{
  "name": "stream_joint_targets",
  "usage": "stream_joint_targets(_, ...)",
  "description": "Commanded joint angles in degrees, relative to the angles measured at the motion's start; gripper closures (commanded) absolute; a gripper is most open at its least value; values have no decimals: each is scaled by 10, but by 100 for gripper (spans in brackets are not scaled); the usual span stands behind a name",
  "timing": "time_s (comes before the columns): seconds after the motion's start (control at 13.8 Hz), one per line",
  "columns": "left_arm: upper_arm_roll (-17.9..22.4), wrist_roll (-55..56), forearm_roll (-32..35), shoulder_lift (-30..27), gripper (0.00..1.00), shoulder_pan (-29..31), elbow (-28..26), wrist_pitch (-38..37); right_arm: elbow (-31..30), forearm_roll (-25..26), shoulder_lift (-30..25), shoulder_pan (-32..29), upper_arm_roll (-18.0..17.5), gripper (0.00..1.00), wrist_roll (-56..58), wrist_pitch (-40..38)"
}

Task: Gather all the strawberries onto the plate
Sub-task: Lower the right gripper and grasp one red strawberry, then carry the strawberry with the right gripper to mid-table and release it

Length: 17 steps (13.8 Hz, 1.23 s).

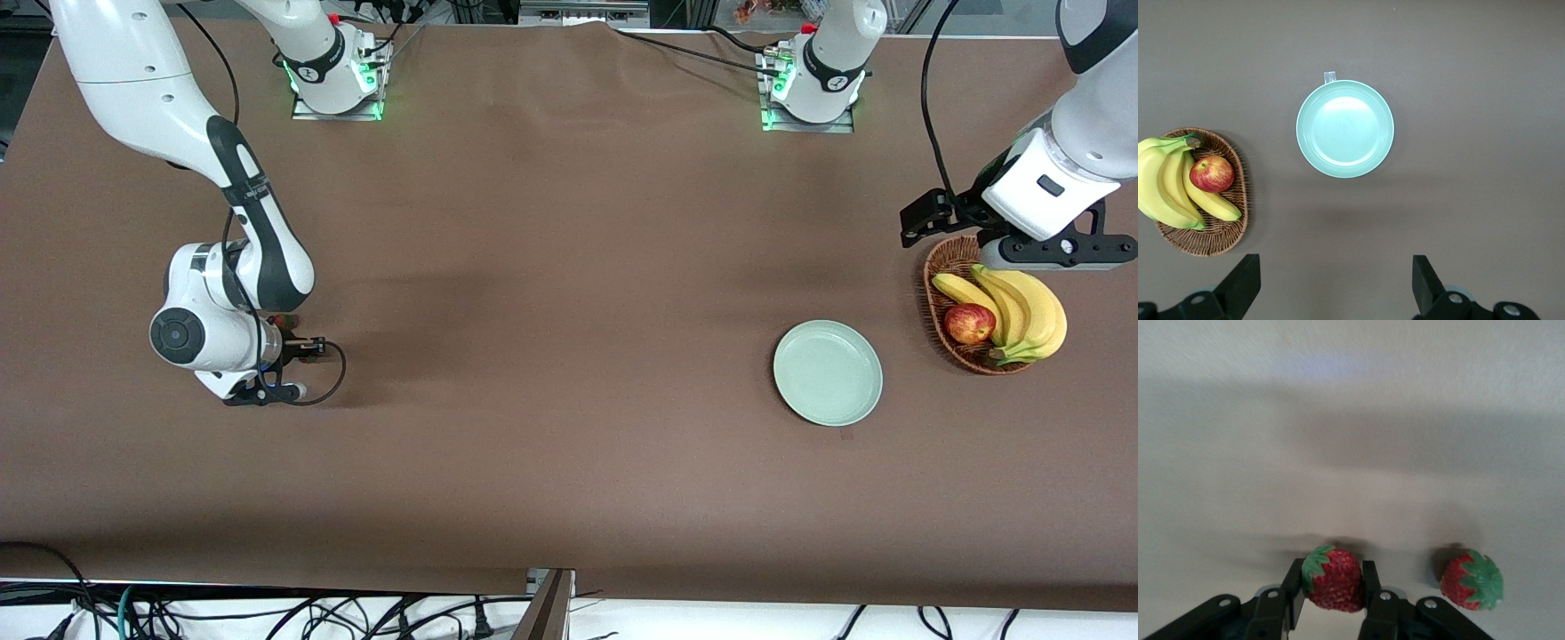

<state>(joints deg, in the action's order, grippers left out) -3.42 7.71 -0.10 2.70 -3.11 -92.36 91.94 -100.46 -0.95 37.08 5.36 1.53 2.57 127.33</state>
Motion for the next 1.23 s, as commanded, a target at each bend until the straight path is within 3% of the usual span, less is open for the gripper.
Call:
stream_joint_targets(0.0, -2, 0, 7, 1, 0, 0, 10, -11, 21, -8, -13, 11, -18, 80, -12, -7)
stream_joint_targets(0.29, -2, 0, 7, 1, 0, 0, 10, -11, 42, -21, -5, 49, -79, 79, -189, 2)
stream_joint_targets(0.72, -2, 0, 7, 1, 0, 0, 10, -11, 134, -21, 48, 235, -81, 78, -471, 10)
stream_joint_targets(1.08, -1, -1, 7, 1, 0, 2, 10, -18, 156, -24, 102, 333, -81, 78, -599, 134)
stream_joint_targets(1.16, -1, -1, 7, 1, 0, 2, 10, -18, 156, -23, 109, 351, -81, 74, -640, 159)
